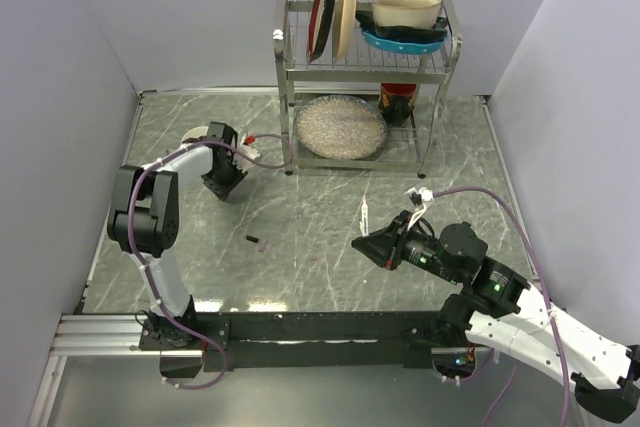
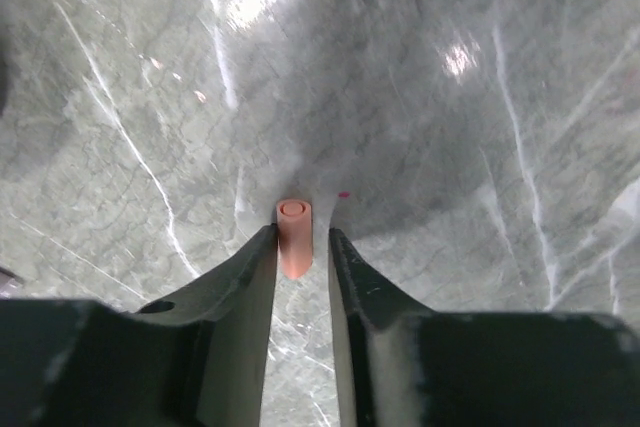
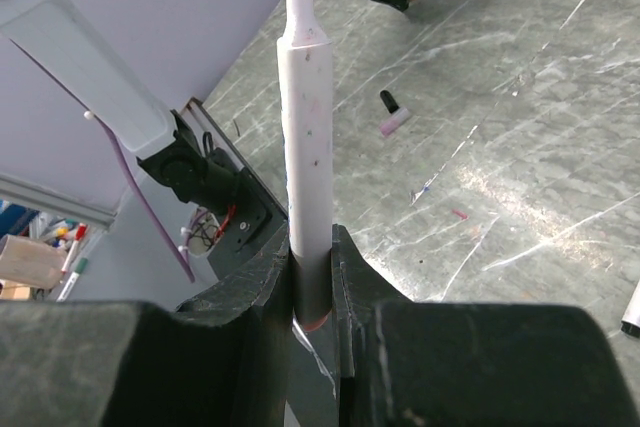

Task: Insert the pens into the pen caps

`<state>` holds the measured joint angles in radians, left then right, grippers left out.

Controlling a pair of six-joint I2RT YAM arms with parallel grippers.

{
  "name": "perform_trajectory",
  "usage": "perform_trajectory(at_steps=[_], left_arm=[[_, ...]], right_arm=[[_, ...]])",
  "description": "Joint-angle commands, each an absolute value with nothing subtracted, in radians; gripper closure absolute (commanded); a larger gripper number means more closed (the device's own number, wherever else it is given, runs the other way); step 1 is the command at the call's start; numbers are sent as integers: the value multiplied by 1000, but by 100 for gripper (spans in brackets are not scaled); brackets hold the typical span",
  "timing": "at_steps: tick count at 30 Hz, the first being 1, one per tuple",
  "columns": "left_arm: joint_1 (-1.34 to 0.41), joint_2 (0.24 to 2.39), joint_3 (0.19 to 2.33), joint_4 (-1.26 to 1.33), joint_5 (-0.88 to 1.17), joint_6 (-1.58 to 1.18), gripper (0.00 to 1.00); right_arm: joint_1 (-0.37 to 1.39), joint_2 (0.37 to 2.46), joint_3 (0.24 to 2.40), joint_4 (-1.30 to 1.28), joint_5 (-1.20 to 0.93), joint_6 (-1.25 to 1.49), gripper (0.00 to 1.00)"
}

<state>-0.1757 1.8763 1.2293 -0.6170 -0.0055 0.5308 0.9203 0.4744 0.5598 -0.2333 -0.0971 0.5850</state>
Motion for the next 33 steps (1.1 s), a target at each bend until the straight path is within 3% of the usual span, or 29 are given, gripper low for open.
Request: perform_trajectory(at_steps=[1, 5, 16, 21, 26, 27, 30, 33], left_arm=[[-189, 1976, 1232, -630, 3, 469, 71], [-210, 1997, 1243, -669, 2, 427, 98], [-255, 1639, 1172, -626, 101, 66, 99], [-262, 1343, 1016, -502, 331, -86, 99], [-290, 1000, 792, -145, 610, -368, 99], [-294, 953, 702, 35, 676, -423, 99], [-316, 798, 536, 354, 712, -661, 99], [-321, 712, 477, 422, 672, -791, 99]], right_arm=[[920, 466, 588, -218, -95, 592, 100], [920, 462, 586, -213, -97, 606, 100], [920, 508, 564, -193, -113, 614, 100], [922, 551, 514, -75, -193, 635, 100], [927, 656, 457, 83, -255, 667, 100], [931, 678, 456, 97, -256, 667, 100], [951, 768, 448, 172, -247, 670, 100], [980, 853, 456, 247, -233, 676, 100]])
